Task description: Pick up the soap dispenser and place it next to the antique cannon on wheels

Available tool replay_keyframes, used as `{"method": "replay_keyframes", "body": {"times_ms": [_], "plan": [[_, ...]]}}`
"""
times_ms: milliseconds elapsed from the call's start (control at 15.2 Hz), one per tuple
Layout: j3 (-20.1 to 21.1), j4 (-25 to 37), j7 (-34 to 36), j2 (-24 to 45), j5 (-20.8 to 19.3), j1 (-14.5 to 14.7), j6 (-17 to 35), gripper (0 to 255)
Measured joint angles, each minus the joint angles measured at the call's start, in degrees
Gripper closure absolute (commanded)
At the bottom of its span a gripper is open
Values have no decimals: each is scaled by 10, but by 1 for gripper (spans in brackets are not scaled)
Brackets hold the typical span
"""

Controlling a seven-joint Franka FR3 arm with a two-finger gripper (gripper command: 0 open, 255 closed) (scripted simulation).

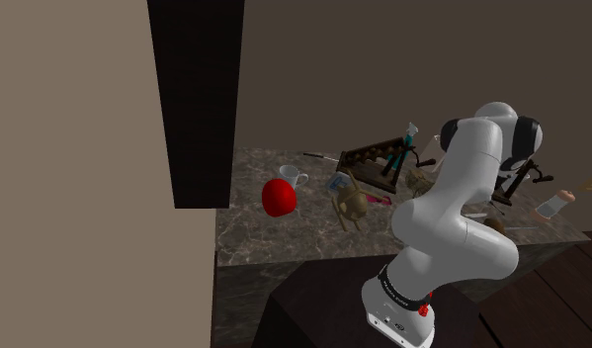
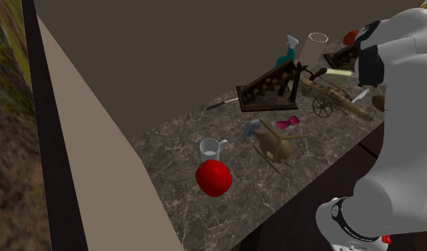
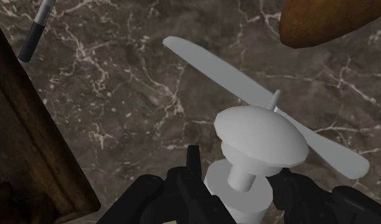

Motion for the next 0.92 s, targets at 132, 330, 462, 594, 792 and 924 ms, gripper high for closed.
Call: {"method": "replay_keyframes", "body": {"times_ms": [132,330,462,594,792,924], "plan": [[2,-1,0,3,2,0,3,255],[2,-1,0,4,2,0,4,255],[2,0,0,4,2,0,4,0],[3,-1,0,4,2,0,4,0],[3,-1,0,4,2,0,4,0],[-1,-5,0,-3,-1,3,0,0]]}}
